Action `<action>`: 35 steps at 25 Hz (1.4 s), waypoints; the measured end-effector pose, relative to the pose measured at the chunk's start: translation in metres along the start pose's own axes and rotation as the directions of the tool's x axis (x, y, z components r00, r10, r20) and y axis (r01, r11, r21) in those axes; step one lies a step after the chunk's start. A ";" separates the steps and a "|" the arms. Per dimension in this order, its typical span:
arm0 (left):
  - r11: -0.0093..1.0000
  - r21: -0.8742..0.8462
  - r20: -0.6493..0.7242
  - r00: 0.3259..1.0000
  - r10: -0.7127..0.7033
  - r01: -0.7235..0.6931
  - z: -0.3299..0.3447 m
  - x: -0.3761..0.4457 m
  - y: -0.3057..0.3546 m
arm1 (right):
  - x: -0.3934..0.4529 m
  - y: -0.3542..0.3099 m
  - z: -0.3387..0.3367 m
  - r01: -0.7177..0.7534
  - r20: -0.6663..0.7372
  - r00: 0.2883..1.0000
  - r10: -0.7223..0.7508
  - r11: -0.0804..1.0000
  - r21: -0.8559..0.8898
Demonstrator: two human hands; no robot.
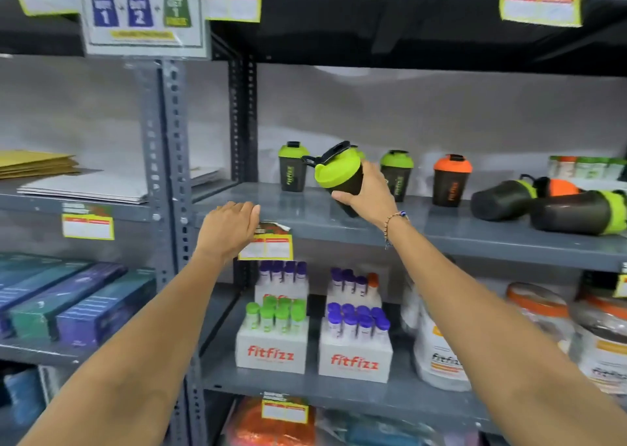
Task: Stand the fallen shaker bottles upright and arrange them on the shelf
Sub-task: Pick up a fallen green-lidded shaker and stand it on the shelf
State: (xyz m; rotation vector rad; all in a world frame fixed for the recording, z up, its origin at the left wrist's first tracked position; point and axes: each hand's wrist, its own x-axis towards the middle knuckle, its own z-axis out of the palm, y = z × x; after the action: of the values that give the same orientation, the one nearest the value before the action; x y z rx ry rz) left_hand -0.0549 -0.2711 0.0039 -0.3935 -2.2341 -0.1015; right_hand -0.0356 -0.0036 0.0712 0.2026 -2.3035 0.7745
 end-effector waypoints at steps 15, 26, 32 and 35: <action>0.988 0.006 -0.245 0.958 0.149 -0.152 0.039 0.007 -0.069 | 0.045 -0.073 0.134 -0.279 -0.090 0.945 0.314 0.919 0.279; 0.985 -0.053 -0.364 0.921 0.135 -0.165 0.047 0.006 -0.069 | 0.042 -0.060 0.119 -0.435 0.273 0.900 0.340 0.646 0.628; 0.983 -0.093 -0.424 0.900 0.105 -0.159 0.048 0.005 -0.066 | 0.038 -0.065 0.119 -0.406 0.270 0.914 0.303 0.705 0.582; 0.984 -0.094 -0.428 0.899 0.095 -0.149 0.048 0.004 -0.066 | 0.038 -0.064 0.118 -0.418 0.290 0.907 0.304 0.721 0.553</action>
State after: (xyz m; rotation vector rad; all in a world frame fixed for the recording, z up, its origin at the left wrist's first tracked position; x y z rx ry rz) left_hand -0.1136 -0.3230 -0.0192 -0.5250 -1.7737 -0.2381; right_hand -0.1092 -0.1222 0.0578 0.1007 -2.2062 1.7703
